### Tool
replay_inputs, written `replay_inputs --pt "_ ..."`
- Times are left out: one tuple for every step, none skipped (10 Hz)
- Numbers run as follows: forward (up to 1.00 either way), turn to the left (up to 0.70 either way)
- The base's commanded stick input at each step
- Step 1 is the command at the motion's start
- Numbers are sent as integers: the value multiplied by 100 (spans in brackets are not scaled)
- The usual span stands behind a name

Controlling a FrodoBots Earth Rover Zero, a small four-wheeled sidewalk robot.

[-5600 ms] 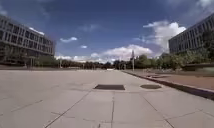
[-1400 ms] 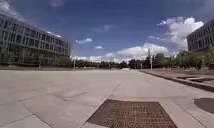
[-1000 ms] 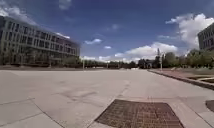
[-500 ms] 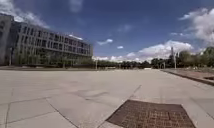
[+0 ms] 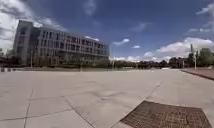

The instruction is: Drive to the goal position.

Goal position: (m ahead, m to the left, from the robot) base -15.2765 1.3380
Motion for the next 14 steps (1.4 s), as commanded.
replay_inputs --pt "0 99" --pt "0 99" --pt "0 99" --pt "0 98" --pt "0 98" --pt "0 98" --pt "0 98" --pt "0 98" --pt "0 98" --pt "0 98" --pt "0 98" --pt "0 98" --pt "0 98" --pt "0 98"
